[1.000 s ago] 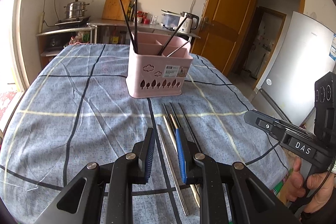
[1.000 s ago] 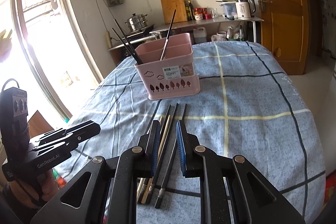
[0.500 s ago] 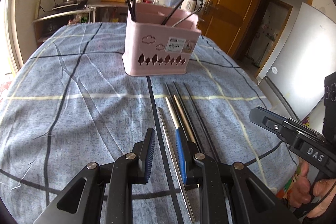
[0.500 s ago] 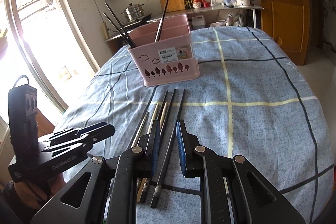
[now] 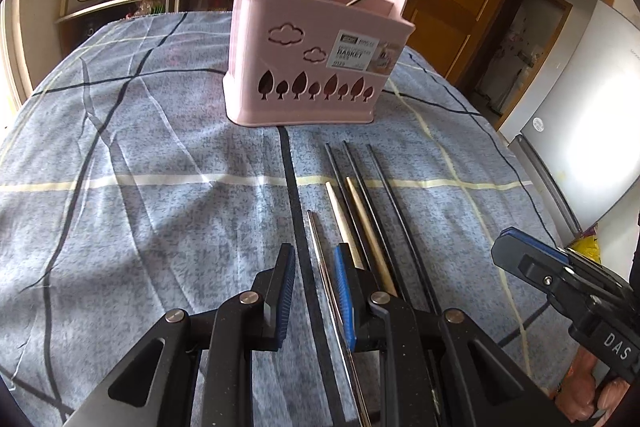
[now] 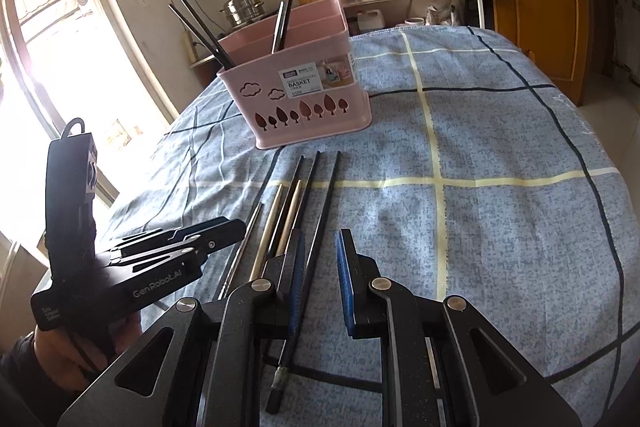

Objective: Organize utensils
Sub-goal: 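Withdraw both tools back toward the remaining chopsticks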

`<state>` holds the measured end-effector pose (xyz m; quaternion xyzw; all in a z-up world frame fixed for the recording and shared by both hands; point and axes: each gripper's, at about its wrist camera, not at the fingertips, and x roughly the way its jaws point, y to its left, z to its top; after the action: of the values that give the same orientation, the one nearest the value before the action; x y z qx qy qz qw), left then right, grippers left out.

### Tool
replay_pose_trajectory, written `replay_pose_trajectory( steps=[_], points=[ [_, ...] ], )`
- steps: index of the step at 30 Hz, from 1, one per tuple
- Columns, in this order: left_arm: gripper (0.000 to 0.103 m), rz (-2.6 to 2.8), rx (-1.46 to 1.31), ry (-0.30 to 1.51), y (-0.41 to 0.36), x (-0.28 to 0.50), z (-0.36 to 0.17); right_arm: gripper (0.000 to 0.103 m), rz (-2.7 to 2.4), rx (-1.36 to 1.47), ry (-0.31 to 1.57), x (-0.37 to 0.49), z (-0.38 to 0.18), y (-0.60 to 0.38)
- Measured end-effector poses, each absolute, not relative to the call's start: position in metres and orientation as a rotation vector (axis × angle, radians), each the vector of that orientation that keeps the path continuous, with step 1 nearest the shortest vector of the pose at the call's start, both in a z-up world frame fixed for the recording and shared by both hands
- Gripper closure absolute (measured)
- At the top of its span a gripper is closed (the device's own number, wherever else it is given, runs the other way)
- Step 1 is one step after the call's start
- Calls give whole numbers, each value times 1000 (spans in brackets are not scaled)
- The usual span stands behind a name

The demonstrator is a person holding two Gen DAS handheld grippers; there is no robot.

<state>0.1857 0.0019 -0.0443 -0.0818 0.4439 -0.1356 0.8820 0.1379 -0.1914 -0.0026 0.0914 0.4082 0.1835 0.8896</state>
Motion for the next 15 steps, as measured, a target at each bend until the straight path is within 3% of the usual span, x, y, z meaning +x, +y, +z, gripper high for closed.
replay_pose_trajectory(
  steps=[8, 11, 15],
  points=[
    [84, -259, -115, 924, -9, 192, -49, 86, 380, 193, 875, 153, -13, -188],
    [95, -225, -68, 918, -13, 194, -49, 86, 381, 189, 886, 159, -17, -185],
    [98, -224, -69, 921, -10, 197, -49, 86, 385, 176, 901, 167, -21, -179]
  ],
)
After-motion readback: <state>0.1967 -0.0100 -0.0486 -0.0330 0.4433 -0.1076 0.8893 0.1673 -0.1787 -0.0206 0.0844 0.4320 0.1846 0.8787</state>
